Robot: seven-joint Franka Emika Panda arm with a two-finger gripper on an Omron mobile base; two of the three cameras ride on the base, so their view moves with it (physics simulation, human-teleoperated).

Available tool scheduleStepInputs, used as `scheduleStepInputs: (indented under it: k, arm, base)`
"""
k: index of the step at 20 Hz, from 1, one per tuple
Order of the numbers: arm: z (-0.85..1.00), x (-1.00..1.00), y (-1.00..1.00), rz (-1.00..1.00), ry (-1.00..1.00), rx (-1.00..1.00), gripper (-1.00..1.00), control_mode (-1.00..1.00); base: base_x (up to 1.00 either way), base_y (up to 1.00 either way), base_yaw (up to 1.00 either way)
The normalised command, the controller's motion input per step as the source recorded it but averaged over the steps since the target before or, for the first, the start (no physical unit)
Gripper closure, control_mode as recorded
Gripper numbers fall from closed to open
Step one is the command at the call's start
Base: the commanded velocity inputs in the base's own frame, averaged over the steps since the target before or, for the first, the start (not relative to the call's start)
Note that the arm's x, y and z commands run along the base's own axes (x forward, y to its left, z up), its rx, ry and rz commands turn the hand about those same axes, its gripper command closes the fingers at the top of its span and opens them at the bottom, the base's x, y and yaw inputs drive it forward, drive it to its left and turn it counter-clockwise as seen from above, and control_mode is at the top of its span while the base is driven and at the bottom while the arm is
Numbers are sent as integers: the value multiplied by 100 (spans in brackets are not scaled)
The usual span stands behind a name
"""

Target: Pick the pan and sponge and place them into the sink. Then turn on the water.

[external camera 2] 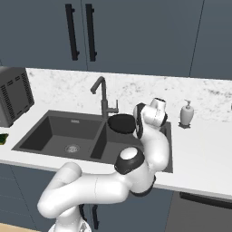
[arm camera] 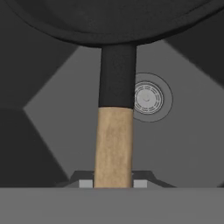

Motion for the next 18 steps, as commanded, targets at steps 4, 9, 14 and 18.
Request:
scheduleStepInputs:
  k: [4, 9, 14, 18]
  arm:
    - [1, -44, 0, 12, 0, -18, 100, -100]
    - [-2, 0, 0, 1, 0, -20, 100, -100]
    - [-12, -3, -17, 1, 0, -14, 100, -100]
    - [-10, -26, -47, 5, 2, -4, 100, -100]
  base:
    - [0, 0, 0]
    - [0, 0, 0]
    - [0, 0, 0]
    - [0, 0, 0]
